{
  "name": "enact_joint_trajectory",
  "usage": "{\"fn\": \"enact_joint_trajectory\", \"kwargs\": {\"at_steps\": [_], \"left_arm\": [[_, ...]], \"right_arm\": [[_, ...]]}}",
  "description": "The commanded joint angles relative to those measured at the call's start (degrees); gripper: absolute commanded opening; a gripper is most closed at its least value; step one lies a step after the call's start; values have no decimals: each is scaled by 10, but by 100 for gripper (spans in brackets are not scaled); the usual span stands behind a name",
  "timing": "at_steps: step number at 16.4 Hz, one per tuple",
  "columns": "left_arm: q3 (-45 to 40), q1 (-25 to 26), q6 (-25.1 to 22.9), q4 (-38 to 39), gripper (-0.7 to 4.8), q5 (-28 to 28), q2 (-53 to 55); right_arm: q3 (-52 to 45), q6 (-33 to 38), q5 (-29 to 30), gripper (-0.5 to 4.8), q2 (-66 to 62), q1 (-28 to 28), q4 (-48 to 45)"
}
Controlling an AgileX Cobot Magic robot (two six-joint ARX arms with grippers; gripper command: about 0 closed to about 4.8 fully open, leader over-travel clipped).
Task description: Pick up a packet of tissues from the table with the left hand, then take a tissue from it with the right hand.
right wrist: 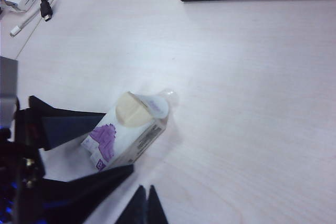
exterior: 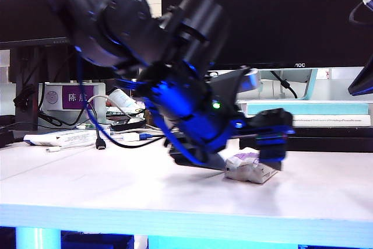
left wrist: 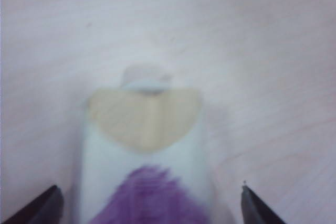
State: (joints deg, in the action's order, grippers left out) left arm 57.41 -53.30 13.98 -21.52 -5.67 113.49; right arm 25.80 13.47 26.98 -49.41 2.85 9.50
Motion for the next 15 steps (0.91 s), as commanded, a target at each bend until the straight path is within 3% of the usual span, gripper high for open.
{"fn": "enact_joint_trajectory", "kwargs": {"at_steps": [1,2,3,5,7,9,13,15], "left_arm": [[1,-4,1,18,479,7,8],[1,-4,-1,26,425,7,8],[1,-4,-7,33,289,7,8],[1,-4,-31,39,168,5,8],[1,-4,-62,40,147,15,7],[6,-4,-128,60,147,39,-8],[26,2,-304,162,148,42,-86],[25,14,-344,187,150,44,-135]], "right_arm": [[1,-2,-1,-4,1,0,-10],[1,-2,-1,-4,1,0,-10],[1,-2,-1,-4,1,0,-10],[1,-2,-1,-4,1,0,-10],[1,-4,-5,-5,1,0,-12],[1,-5,-5,-4,1,0,-13],[1,3,6,-4,1,0,-17],[1,5,61,-4,1,0,-21]]}}
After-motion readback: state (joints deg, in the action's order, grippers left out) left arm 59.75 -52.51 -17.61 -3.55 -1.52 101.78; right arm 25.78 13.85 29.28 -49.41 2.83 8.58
